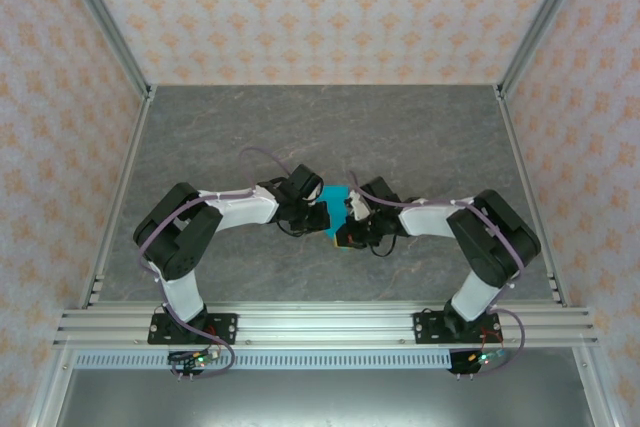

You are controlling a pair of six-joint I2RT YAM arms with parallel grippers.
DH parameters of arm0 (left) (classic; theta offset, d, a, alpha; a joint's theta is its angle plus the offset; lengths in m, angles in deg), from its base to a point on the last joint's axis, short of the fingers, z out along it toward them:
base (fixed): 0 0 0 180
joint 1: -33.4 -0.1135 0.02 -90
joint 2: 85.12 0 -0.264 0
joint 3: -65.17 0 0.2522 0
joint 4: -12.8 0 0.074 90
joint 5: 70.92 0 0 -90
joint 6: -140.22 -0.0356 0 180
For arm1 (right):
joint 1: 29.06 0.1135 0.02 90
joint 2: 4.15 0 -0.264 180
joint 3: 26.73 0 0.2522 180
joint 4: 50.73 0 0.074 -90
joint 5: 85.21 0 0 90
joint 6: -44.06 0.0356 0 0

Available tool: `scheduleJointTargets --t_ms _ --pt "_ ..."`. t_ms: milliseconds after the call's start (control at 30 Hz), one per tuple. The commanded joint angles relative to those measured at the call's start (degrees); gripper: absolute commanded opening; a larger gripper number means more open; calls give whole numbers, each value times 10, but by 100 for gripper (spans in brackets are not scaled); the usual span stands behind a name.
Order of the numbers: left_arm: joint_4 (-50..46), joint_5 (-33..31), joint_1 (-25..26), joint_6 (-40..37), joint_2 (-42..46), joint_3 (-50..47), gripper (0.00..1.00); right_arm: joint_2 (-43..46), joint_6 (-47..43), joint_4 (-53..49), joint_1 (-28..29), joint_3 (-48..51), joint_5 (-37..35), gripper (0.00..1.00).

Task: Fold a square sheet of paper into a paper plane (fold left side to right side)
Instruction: Third fold the triangle at the center of the table.

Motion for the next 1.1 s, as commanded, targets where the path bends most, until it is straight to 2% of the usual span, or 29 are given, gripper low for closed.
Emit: scheduleJointTargets --t_ms 0,233,500,633,933,1067 --pt "-20 -19 4 -15 -9 -6 9 52 5 -16 -2 3 -23 3" --pt "-10 -16 4 -11 -8 -6 9 76 9 -39 -2 1 -60 10" --pt "-8 -14 4 -8 -7 -6 9 90 34 -25 -6 -4 -136 32" --pt "-8 -14 4 -8 -7 -4 9 94 36 -24 -27 -1 -138 39" --pt "-7 -14 4 -8 -7 -5 9 51 34 16 -32 -6 -72 37" --pt "-7 -14 4 -8 -7 -4 9 41 28 13 -32 -13 -71 28"
